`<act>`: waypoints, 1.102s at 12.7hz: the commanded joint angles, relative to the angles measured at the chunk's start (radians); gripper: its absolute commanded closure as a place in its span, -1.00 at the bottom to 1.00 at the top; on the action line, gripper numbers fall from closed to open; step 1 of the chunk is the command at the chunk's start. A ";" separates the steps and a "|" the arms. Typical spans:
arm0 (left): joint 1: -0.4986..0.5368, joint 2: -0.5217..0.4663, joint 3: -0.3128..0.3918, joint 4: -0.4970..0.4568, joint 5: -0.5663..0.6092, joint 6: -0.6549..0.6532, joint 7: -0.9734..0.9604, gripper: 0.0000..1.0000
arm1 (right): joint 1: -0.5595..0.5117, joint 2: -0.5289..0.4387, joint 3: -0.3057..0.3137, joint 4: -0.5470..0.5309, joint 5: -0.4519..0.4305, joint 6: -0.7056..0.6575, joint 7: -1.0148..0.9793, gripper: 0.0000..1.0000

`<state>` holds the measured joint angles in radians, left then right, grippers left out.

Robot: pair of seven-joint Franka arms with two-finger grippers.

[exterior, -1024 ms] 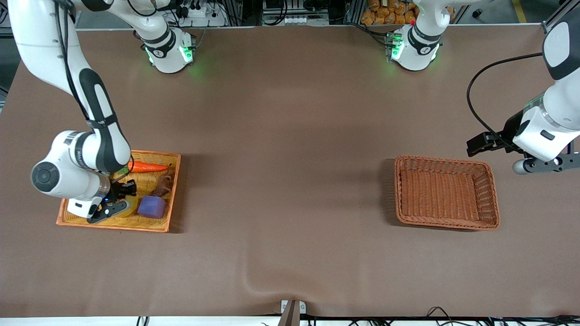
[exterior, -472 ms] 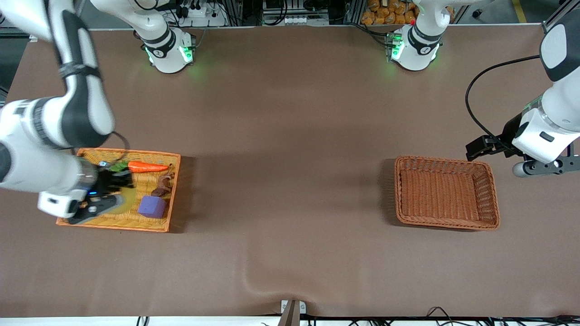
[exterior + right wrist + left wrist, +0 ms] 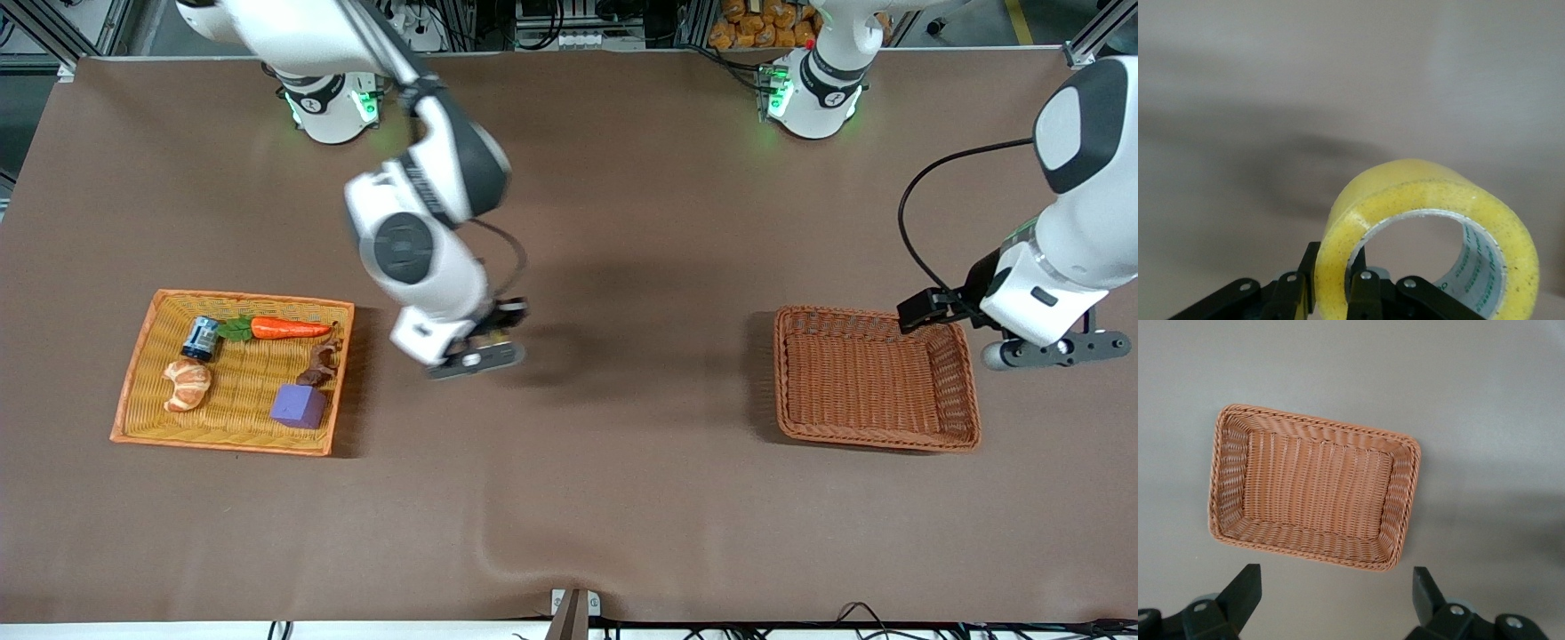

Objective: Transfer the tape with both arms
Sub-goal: 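Lift the tape with the right gripper while the left gripper approaches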

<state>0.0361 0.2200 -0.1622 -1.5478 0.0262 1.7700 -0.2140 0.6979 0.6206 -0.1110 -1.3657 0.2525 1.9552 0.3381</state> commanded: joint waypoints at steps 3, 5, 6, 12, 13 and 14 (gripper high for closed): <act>-0.025 0.073 -0.002 0.008 0.015 0.071 -0.001 -1.00 | 0.113 0.253 -0.001 0.209 0.083 0.193 0.157 1.00; -0.030 0.100 -0.002 0.008 0.012 0.089 0.001 -1.00 | 0.156 0.353 0.002 0.292 0.088 0.292 0.215 1.00; -0.030 0.107 -0.003 0.008 0.012 0.089 0.002 -1.00 | 0.169 0.379 0.014 0.292 0.090 0.367 0.243 1.00; -0.050 0.120 -0.003 0.005 0.008 0.103 -0.001 -1.00 | 0.005 0.218 0.040 0.283 0.171 0.031 0.176 -1.00; -0.062 0.133 -0.003 0.003 0.008 0.114 -0.002 -1.00 | -0.012 0.167 0.019 0.272 0.159 -0.060 0.142 -1.00; -0.076 0.136 -0.003 -0.006 0.006 0.129 -0.002 -1.00 | -0.050 0.106 -0.011 0.252 0.159 -0.126 0.106 -1.00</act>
<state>-0.0150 0.3411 -0.1653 -1.5478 0.0262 1.8671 -0.2140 0.7048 0.8616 -0.1038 -1.0422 0.3914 1.9459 0.5121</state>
